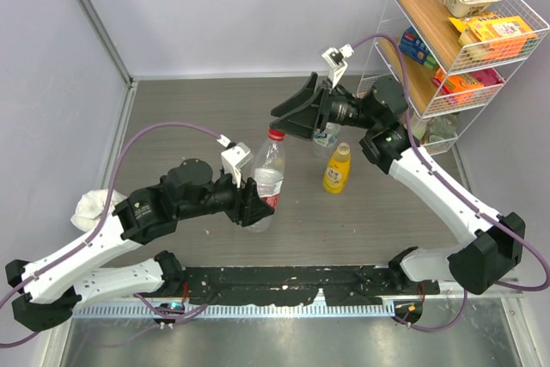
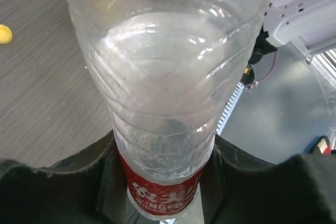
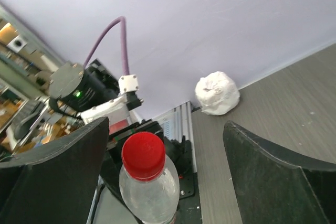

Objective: Unscrew the bottle caps

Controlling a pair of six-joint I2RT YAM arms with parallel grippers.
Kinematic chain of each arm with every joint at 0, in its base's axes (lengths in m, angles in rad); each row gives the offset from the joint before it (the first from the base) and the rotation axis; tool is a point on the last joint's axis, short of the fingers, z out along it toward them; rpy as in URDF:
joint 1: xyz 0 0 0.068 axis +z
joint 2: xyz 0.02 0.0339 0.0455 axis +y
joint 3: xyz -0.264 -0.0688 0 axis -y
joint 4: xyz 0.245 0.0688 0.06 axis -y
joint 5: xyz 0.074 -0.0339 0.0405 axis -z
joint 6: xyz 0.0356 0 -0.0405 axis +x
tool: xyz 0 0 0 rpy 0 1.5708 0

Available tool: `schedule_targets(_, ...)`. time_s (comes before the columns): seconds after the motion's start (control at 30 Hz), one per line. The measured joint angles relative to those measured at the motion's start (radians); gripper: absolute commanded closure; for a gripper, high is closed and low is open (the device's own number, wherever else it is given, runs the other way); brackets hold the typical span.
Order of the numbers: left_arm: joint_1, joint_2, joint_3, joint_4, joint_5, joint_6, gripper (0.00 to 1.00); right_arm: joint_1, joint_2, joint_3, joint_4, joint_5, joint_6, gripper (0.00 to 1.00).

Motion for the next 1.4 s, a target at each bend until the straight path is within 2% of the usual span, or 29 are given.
schedule_targets(0.23,0.000,0.023,0.000,-0.030,-0.111,0.012,0.99,0.000,-0.042,0.086,-0.277,0.205,-0.145,0.01)
schedule_targets(0.53,0.000,0.152,0.024,-0.140,-0.318,-0.007,1.00,0.000,-0.035,0.176,-0.556,0.470,-0.200,0.02)
schedule_targets(0.9,0.000,0.338,0.142,-0.232,-0.505,-0.043,1.00,0.067,0.013,0.178,-0.688,0.719,-0.179,0.06)
schedule_targets(1.2,0.000,0.385,0.151,-0.250,-0.526,-0.045,1.00,0.129,0.111,0.183,-0.750,0.771,-0.176,0.27)
schedule_targets(1.27,0.000,0.385,0.152,-0.250,-0.528,-0.045,1.00,0.132,0.114,0.183,-0.763,0.778,-0.173,0.35)
schedule_targets(1.4,0.000,0.385,0.152,-0.250,-0.528,-0.046,1.00,0.132,0.114,0.183,-0.760,0.781,-0.167,0.57)
